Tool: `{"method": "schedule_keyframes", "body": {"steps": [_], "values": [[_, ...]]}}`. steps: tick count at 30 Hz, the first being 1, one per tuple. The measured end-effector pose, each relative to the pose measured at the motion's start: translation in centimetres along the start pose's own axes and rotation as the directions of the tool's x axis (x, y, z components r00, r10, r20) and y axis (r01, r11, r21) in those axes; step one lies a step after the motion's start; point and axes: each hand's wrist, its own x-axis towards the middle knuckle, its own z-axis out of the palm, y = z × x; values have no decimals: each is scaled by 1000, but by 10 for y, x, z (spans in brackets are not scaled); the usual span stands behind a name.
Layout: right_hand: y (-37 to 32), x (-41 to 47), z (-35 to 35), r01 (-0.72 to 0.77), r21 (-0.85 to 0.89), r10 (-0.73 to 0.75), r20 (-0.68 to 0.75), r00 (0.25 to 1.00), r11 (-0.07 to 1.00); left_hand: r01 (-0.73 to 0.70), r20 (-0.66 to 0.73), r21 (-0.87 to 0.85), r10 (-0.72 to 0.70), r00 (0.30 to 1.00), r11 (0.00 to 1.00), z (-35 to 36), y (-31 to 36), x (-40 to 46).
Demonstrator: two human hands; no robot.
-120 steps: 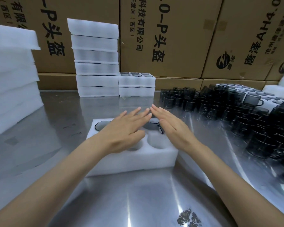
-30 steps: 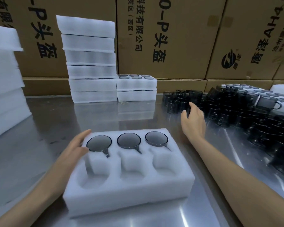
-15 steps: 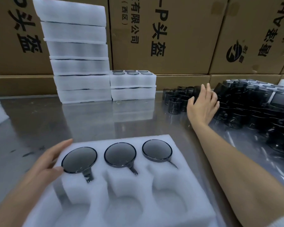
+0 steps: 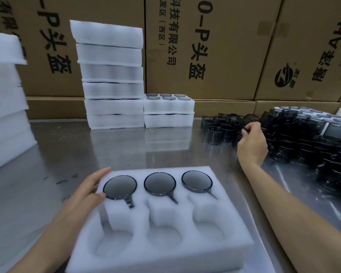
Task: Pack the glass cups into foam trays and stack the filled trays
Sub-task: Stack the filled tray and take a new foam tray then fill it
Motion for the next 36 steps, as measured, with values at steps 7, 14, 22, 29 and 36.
{"method": "schedule_keyframes", "body": {"steps": [7,14,22,29,36], "values": [[-25,-44,-52,102,149,-113,71,991,984,-36,89,44,32,995,998,-3,12,-19],[-82,-78,-104,186,322,-214,52,975,928,-50,22,77,49,999,996,-8,16,-41],[-180,-135,-159,299,676,-576,226,786,673,-91,90,32,88,992,995,-8,13,-52],[-190,-177,-166,391,648,-750,482,453,653,-18,183,-193,54,982,981,-14,-5,-42],[-189,-185,-173,453,598,-750,523,404,661,-31,166,-248,74,983,968,-18,-16,-40]]}}
